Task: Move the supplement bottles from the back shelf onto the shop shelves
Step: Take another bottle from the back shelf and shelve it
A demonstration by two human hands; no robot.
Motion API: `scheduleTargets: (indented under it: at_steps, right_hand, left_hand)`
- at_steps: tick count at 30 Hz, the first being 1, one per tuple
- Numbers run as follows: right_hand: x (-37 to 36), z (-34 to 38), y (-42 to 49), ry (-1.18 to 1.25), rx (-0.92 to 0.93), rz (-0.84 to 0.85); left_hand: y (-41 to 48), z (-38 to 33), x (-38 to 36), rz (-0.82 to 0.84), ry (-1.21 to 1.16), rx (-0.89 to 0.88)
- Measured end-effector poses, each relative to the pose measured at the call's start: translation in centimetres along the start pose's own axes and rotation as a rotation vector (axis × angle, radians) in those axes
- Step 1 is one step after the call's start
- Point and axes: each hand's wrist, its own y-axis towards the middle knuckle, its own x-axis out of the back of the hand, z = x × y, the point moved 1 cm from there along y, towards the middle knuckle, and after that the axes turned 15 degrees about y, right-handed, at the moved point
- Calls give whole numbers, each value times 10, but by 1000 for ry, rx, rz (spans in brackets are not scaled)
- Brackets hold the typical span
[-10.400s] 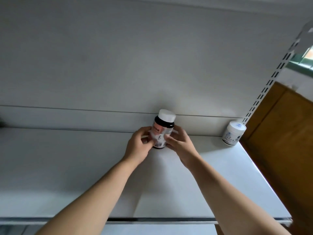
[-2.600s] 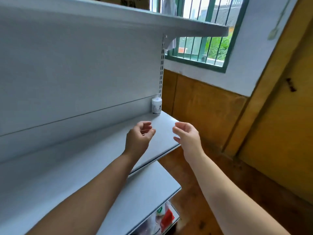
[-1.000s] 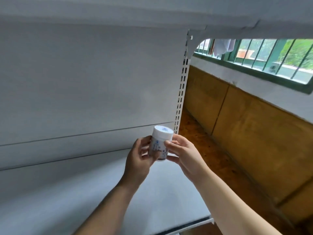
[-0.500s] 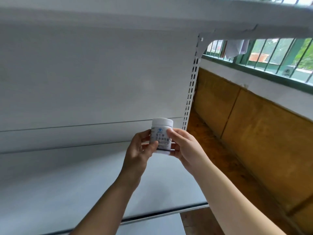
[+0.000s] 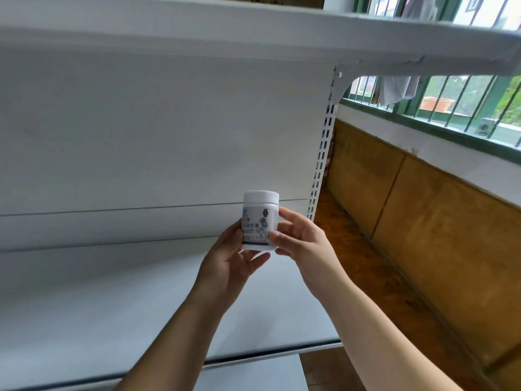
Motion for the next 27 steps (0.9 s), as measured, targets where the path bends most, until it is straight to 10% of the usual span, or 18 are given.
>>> scheduleTargets:
  at_steps: [10, 27]
  right_hand:
    - [-5, -14, -10, 517, -194, 146]
    - [-171, -60, -79, 169, -222, 480]
  left_hand:
    - [-24, -10, -9, -264, 364, -217]
    - [-192, -66, 98, -615, 463, -221]
